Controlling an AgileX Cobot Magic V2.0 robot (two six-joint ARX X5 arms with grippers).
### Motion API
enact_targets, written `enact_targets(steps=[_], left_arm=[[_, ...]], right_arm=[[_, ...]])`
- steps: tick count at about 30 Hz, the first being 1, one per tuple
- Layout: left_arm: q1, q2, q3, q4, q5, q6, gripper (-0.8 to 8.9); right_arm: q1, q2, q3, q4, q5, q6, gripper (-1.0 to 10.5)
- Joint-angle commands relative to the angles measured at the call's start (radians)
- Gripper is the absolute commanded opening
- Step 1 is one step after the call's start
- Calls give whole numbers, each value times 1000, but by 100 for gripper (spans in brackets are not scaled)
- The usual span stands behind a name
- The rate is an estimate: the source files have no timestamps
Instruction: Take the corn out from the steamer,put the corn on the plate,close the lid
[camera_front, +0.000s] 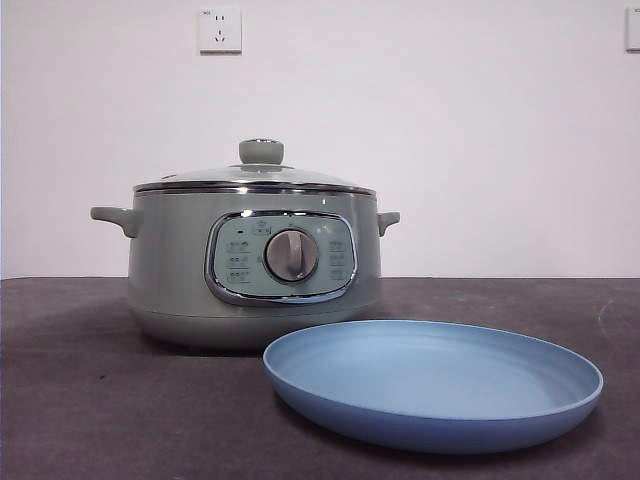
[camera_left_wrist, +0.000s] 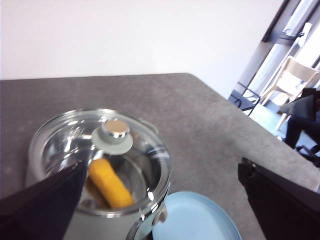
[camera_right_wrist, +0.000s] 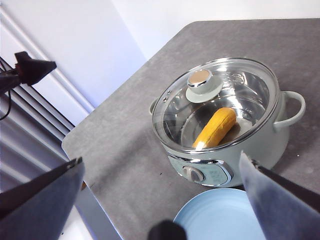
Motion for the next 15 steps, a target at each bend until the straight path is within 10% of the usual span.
enact_targets(steps=[1, 15], left_arm=[[-29, 49, 3, 68, 0, -36, 556], [-249, 385, 5, 453, -280, -58, 556]], right_arm=[[2, -1, 2, 5, 3, -6, 566], [2, -1, 2, -65, 5, -34, 566]])
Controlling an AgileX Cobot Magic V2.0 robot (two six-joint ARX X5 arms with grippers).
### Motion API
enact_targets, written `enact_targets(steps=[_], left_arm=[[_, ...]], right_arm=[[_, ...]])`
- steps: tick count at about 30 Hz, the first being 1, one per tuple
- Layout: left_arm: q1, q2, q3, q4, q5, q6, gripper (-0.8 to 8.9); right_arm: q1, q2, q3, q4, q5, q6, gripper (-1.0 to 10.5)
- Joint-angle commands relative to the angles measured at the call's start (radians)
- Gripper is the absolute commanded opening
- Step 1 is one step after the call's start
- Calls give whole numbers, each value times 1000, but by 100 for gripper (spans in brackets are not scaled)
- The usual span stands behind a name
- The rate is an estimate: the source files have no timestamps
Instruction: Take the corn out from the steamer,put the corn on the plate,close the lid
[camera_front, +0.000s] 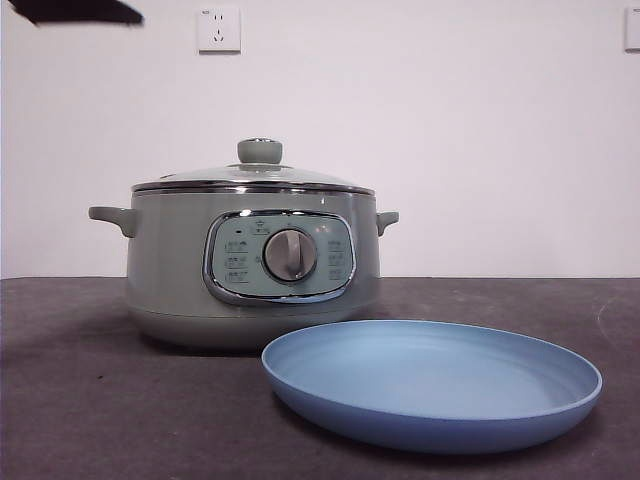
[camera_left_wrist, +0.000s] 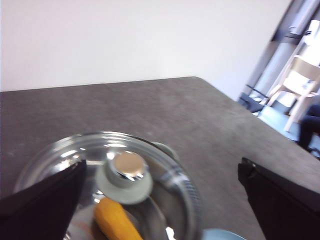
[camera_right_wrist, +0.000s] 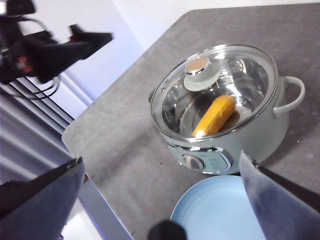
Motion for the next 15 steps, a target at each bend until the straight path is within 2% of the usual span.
enact_targets(steps=[1, 6, 15], left_arm=[[-43, 72, 8, 78, -69, 2, 556], [-105, 221, 96, 89, -137, 53, 556], [-190, 453, 254, 31, -303, 196, 555]], right_arm=[[2, 0, 2, -15, 6, -24, 566], [2, 0, 2, -37, 58, -43, 566], [2, 0, 2, -45, 56, -43, 566]])
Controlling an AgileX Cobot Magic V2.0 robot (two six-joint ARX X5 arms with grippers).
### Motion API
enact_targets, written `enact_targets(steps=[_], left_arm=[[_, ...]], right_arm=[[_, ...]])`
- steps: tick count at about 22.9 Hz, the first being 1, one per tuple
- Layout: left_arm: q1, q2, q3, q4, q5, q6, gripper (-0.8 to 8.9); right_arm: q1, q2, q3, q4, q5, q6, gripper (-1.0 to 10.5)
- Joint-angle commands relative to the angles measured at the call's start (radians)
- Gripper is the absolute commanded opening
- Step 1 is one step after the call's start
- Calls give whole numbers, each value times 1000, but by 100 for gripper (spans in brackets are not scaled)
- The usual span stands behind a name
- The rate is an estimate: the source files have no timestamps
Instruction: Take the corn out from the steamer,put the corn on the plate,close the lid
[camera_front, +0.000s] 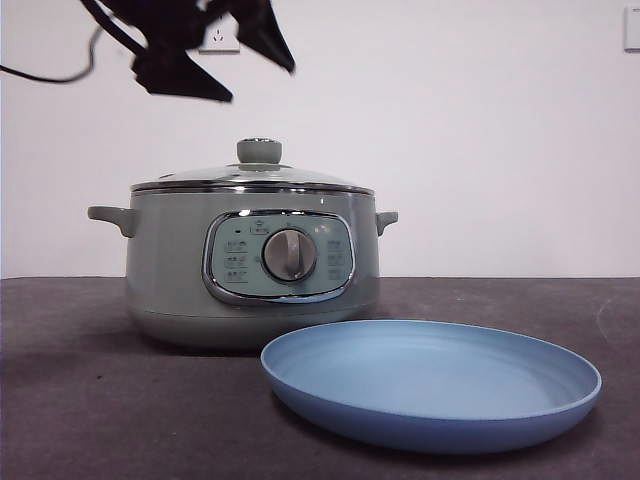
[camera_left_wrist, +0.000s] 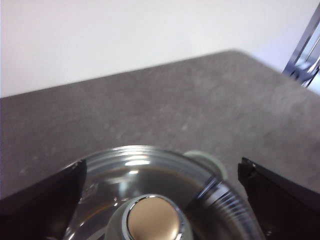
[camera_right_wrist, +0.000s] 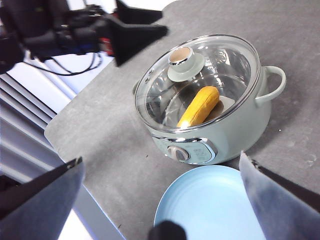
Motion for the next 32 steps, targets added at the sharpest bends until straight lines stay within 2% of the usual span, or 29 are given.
enact_targets(steps=[1, 9, 12, 15, 18, 20, 28, 32], left_arm=[[-15, 60, 11, -20, -34, 69, 555], [-37, 130, 11, -70, -113, 80, 539], [-39, 131, 11, -103, -117, 80, 337], [-42, 131, 11, -122, -117, 76, 294], [-42, 130, 11, -121, -106, 75, 50], [-42, 130, 11, -121, -105, 69, -12], [-42, 61, 55, -127, -80, 70, -9], [-42, 17, 124, -186, -67, 70, -8]], right_arm=[[2, 0, 2, -4, 1, -12, 566], [2, 0, 2, -14, 3, -34, 566], [2, 0, 2, -15, 34, -37, 566], [2, 0, 2, -15, 54, -37, 566], [2, 0, 2, -15, 54, -37, 566], [2, 0, 2, -16, 54, -37, 566], [2, 0, 2, -16, 55, -37, 566], [2, 0, 2, -16, 71, -37, 566]])
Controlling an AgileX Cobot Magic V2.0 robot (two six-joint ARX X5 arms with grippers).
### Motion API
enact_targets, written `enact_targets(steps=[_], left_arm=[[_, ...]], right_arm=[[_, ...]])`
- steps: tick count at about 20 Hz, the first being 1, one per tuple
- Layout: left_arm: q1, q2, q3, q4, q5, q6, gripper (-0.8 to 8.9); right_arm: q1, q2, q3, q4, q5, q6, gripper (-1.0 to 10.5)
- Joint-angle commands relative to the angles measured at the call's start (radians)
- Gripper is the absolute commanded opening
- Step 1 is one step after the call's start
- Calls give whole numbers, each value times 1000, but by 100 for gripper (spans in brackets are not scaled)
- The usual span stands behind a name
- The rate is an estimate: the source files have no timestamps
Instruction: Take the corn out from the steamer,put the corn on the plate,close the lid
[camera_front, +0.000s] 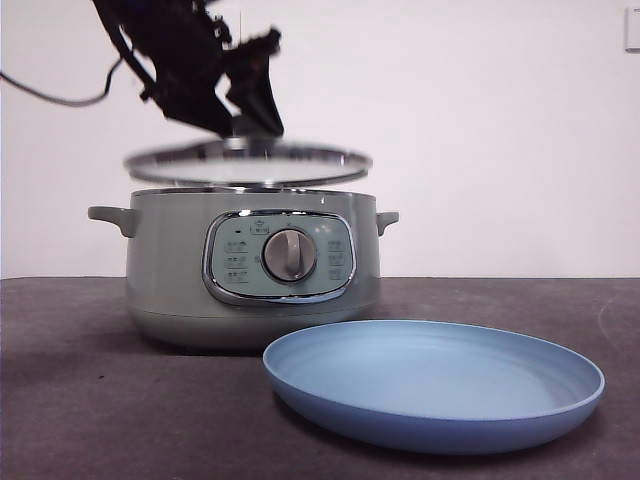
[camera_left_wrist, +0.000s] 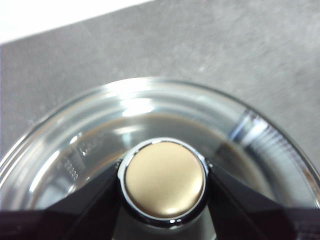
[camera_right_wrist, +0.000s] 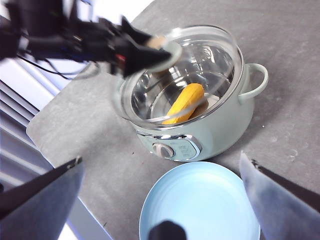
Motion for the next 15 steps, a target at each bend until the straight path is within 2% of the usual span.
enact_targets(steps=[1, 6, 12, 15], left_arm=[[-1, -50, 54, 24, 35, -6, -8], [-1, -198, 68, -90, 60, 2, -8], [-1, -460, 67, -241, 56, 5, -8], [-1, -561, 67, -319, 54, 7, -8]], right_arm=[[2, 0, 2, 2, 39, -8, 566], [3, 37, 2, 24, 74, -4, 566], [86, 160, 3, 256, 79, 119, 566], [156, 238, 3, 368, 148, 175, 566]])
